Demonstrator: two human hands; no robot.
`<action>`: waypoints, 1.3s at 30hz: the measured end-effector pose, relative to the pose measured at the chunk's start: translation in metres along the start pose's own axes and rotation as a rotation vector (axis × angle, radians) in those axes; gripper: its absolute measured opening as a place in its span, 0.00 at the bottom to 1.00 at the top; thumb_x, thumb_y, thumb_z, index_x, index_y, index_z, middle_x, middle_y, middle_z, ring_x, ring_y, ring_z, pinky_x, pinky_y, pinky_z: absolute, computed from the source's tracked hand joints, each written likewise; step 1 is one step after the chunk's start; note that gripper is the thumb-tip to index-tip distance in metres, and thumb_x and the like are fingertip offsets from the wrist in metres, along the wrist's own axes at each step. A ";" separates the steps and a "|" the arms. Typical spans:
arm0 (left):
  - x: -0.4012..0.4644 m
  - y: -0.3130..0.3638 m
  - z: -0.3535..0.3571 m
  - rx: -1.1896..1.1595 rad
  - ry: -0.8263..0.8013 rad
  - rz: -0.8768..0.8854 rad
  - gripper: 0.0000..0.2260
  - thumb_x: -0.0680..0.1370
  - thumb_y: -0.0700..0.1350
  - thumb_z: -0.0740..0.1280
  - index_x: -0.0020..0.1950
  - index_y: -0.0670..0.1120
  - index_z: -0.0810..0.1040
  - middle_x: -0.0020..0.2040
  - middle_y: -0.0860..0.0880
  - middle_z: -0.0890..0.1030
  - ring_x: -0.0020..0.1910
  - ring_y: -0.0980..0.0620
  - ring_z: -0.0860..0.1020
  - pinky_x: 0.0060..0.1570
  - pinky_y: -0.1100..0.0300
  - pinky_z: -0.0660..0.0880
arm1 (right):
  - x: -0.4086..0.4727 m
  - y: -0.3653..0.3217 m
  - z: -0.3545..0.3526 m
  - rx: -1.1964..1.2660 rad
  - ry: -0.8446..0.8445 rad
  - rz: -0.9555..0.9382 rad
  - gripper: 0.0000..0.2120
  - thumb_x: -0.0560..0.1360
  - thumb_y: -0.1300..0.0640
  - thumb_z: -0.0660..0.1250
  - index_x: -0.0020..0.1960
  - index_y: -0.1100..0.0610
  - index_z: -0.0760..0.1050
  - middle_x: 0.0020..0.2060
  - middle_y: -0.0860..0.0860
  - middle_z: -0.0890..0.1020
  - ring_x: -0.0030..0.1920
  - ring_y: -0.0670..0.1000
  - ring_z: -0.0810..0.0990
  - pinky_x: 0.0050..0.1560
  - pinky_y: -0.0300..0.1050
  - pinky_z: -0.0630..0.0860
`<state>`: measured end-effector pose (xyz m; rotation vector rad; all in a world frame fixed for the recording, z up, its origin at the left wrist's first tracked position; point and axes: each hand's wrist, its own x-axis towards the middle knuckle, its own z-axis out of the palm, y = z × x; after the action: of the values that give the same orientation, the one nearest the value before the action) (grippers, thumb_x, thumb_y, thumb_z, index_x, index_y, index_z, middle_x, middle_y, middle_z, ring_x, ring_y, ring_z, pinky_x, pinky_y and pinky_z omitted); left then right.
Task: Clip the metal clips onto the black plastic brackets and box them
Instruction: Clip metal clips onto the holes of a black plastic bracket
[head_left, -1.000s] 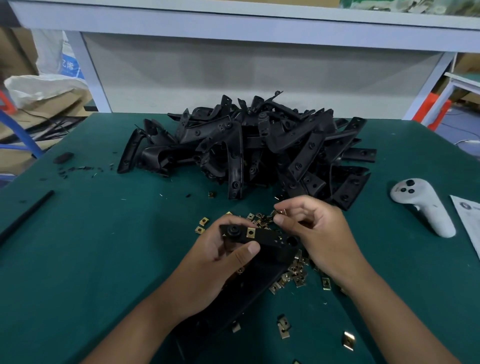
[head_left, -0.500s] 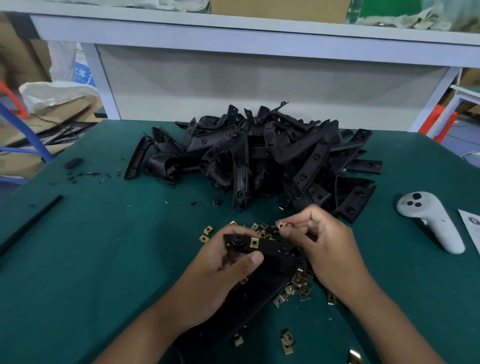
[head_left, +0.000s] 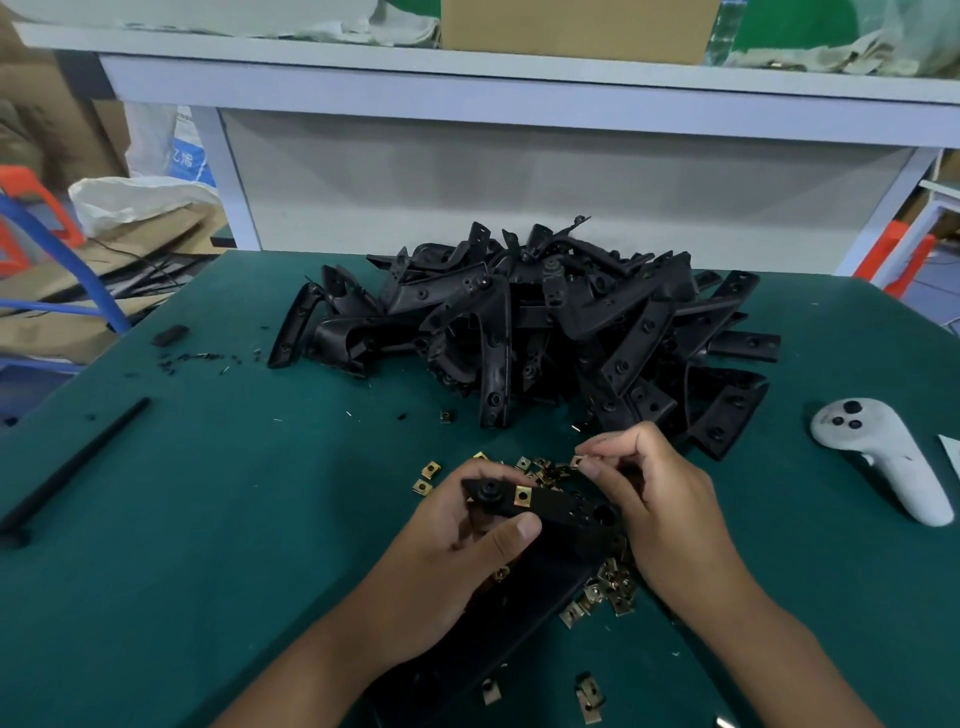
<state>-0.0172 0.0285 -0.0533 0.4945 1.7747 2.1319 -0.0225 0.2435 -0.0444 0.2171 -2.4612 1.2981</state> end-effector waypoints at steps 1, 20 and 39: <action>0.000 0.000 0.000 -0.003 0.000 -0.001 0.10 0.76 0.50 0.73 0.57 0.53 0.80 0.46 0.55 0.83 0.48 0.56 0.82 0.49 0.64 0.77 | 0.000 0.000 0.000 0.022 -0.002 0.020 0.02 0.78 0.51 0.68 0.51 0.46 0.76 0.47 0.39 0.83 0.53 0.39 0.81 0.49 0.30 0.74; 0.000 0.001 0.000 -0.003 0.070 -0.062 0.15 0.72 0.52 0.75 0.56 0.53 0.81 0.42 0.52 0.80 0.44 0.55 0.79 0.46 0.64 0.76 | 0.004 -0.010 -0.003 0.286 -0.019 0.107 0.08 0.68 0.51 0.75 0.47 0.49 0.83 0.40 0.45 0.87 0.45 0.44 0.86 0.47 0.32 0.78; 0.001 0.004 0.000 0.124 0.161 -0.141 0.21 0.66 0.53 0.79 0.50 0.40 0.86 0.46 0.38 0.86 0.44 0.37 0.85 0.45 0.45 0.82 | -0.001 -0.015 -0.002 0.125 -0.116 -0.159 0.20 0.69 0.72 0.77 0.38 0.46 0.81 0.34 0.44 0.84 0.35 0.46 0.83 0.37 0.36 0.78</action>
<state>-0.0182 0.0281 -0.0490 0.2247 1.9748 2.0231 -0.0164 0.2367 -0.0327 0.5228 -2.4013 1.4064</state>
